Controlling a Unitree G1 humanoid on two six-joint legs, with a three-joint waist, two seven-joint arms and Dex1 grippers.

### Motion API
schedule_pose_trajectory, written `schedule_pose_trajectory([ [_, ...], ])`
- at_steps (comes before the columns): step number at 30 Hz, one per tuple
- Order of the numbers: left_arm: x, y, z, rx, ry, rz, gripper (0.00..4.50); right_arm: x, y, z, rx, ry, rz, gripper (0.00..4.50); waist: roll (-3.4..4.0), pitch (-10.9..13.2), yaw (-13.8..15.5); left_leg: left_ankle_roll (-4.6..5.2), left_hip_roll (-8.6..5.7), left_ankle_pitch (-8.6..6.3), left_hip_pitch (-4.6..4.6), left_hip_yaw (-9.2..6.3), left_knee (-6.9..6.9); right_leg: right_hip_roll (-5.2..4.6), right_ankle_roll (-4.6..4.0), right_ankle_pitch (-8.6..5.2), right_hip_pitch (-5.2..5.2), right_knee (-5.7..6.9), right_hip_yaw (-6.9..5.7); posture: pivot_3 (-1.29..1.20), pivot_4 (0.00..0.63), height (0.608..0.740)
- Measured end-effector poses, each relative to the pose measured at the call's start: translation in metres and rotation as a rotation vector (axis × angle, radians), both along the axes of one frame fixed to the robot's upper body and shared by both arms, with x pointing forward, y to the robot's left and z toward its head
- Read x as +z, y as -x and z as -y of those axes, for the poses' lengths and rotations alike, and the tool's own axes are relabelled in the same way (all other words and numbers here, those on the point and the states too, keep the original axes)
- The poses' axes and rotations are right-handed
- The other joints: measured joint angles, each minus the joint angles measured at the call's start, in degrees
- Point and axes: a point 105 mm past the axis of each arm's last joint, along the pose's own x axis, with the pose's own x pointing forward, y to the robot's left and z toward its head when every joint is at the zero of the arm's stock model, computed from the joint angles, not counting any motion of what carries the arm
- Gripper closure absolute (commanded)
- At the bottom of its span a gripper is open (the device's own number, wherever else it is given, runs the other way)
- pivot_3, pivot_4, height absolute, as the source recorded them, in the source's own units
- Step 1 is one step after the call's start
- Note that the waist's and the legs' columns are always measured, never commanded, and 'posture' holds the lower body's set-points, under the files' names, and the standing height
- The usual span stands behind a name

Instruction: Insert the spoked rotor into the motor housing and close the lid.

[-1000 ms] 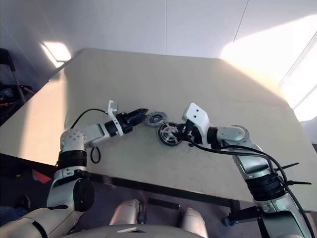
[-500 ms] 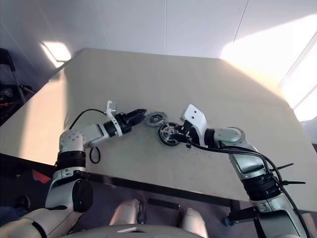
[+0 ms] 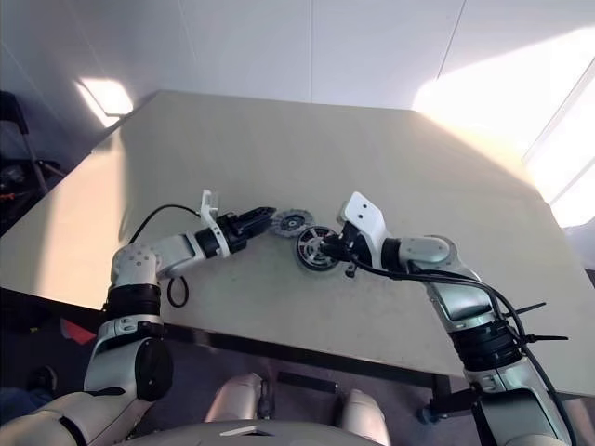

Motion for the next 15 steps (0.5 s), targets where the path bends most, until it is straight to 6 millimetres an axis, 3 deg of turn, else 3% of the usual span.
schedule_pose_trajectory([
  [6,0.000,0.000,0.000,0.000,-0.004,-0.001,2.30,0.012,-0.006,-0.001,-0.002,-0.007,0.036,4.15,0.00,0.00,0.01,0.00,0.00,0.00,-0.02,0.00,0.00,0.00,0.00,0.00,0.00,0.00,0.00,0.00,0.000,0.740],
  [15,-0.001,-0.003,-0.006,0.026,-0.027,0.006,2.30,-0.008,-0.007,0.004,-0.015,0.044,0.002,4.15,0.00,0.00,0.00,-0.01,-0.01,0.01,-0.02,0.00,0.00,0.00,0.00,0.00,-0.01,0.00,0.00,0.00,0.000,0.740],
])
